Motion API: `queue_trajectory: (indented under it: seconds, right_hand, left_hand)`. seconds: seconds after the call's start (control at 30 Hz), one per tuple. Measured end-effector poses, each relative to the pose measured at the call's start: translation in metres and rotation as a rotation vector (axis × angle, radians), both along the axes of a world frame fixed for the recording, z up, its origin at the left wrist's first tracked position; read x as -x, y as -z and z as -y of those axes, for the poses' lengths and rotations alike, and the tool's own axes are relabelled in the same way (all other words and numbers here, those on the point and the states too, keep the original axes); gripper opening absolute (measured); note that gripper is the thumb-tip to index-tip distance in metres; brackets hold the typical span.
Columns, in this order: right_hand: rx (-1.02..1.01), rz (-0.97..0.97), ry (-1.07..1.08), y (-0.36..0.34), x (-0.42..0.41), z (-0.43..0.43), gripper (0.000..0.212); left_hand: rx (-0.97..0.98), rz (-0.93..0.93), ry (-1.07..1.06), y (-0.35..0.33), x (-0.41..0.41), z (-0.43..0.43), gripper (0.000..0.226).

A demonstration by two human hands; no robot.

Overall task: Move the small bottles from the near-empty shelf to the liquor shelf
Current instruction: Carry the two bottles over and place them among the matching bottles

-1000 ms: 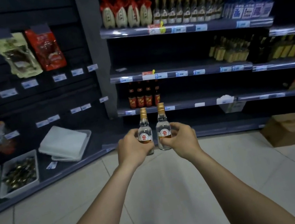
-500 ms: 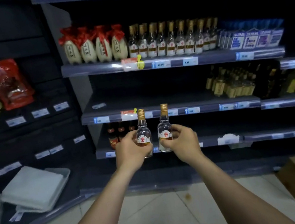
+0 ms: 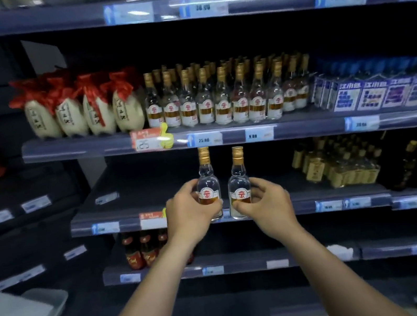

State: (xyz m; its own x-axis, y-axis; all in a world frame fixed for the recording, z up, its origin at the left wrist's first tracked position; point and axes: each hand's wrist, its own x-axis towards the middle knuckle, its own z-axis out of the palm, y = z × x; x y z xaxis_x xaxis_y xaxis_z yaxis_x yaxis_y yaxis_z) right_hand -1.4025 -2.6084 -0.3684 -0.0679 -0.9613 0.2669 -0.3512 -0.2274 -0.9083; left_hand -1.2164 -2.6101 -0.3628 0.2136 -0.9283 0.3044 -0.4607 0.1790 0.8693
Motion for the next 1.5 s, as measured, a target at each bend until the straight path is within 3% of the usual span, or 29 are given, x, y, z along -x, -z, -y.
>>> queue_trajectory:
  seconds: [0.33, 0.53, 0.67, 0.8, 1.03, 1.37, 1.5]
  right_hand:
    - [0.141, -0.036, 0.124, -0.058, 0.092, 0.108, 0.057]
    - [0.212, -0.037, 0.178, -0.071, 0.15, 0.138, 0.055]
    - [0.265, -0.023, 0.107, -0.085, 0.19, 0.163, 0.075]
    - [0.301, -0.059, 0.074, -0.098, 0.226, 0.18, 0.059]
    - [0.349, -0.065, 0.034, -0.113, 0.264, 0.202, 0.076]
    - [0.301, -0.121, 0.026, -0.108, 0.264, 0.221, 0.07]
    - [0.266, -0.153, 0.023, -0.102, 0.265, 0.231, 0.047]
  left_hand:
    - [0.112, -0.025, 0.16, -0.048, 0.103, 0.137, 0.055]
    - [0.178, -0.056, 0.197, -0.063, 0.163, 0.165, 0.071]
    - [0.206, -0.022, 0.165, -0.077, 0.2, 0.177, 0.074]
    - [0.243, -0.023, 0.089, -0.088, 0.241, 0.186, 0.071]
    - [0.284, -0.005, 0.013, -0.098, 0.295, 0.197, 0.056]
    - [0.226, 0.063, -0.069, -0.095, 0.297, 0.219, 0.071]
    - [0.215, 0.128, -0.074, -0.097, 0.297, 0.221, 0.081]
